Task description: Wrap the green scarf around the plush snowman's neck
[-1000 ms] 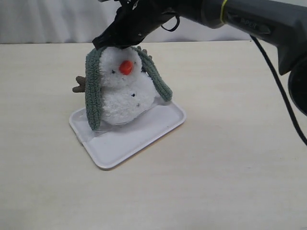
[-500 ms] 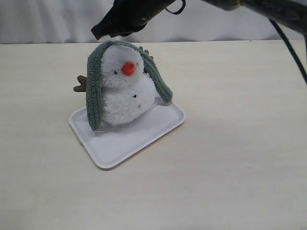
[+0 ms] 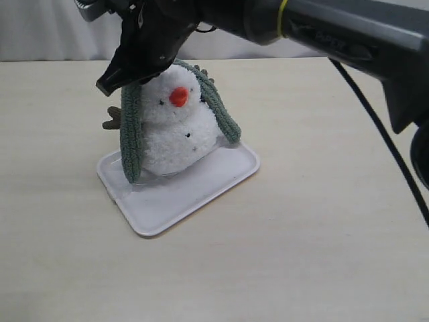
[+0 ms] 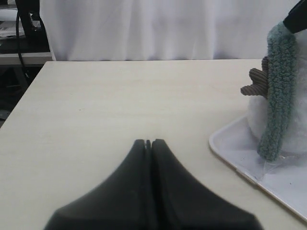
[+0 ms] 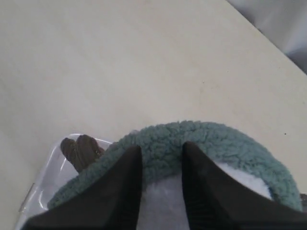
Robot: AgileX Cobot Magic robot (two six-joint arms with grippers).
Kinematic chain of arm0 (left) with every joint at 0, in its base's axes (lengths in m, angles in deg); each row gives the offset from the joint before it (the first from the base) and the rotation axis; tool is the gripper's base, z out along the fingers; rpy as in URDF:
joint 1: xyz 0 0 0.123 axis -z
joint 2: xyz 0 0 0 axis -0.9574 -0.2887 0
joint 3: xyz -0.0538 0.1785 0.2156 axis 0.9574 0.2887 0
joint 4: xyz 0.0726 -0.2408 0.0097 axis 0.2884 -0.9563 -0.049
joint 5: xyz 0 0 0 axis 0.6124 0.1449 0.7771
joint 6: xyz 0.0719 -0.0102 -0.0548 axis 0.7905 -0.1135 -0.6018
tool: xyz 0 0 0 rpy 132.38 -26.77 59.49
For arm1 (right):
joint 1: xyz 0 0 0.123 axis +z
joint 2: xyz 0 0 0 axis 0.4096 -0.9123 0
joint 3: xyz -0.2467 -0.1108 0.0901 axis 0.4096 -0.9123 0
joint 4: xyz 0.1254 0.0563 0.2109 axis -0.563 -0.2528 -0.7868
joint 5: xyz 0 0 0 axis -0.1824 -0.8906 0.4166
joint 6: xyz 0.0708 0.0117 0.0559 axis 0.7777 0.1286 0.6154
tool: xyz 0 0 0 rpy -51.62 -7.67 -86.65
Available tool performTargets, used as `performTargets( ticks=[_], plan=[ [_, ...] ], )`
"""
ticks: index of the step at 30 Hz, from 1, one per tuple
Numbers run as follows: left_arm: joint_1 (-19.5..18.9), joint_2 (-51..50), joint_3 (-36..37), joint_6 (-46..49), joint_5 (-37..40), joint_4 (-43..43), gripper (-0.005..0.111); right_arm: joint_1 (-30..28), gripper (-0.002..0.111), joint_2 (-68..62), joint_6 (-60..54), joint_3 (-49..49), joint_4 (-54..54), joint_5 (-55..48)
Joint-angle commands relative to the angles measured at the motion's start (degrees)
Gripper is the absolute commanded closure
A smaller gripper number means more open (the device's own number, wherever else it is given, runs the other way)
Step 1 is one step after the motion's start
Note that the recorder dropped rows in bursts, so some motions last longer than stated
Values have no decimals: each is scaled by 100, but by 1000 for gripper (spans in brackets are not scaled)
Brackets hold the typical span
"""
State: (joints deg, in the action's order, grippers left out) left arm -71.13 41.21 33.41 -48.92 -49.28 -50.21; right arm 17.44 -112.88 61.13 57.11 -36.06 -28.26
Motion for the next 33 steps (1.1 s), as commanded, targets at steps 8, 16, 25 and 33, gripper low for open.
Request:
performTargets(
  ticks=[8, 16, 25, 33],
  plan=[
    [-10, 15, 14, -33, -86, -9, 107, 184, 80, -302, -16, 1, 306, -63],
    [-10, 15, 14, -33, -86, -9, 107, 215, 80, -477, -266, 1, 290, -145],
    [-10, 15, 14, -33, -86, -9, 107, 310, 80, -463, -605, 1, 445, -687],
    [-10, 15, 14, -33, -86, -9, 107, 314, 80, -178, -594, 1, 813, -1004]
  ],
)
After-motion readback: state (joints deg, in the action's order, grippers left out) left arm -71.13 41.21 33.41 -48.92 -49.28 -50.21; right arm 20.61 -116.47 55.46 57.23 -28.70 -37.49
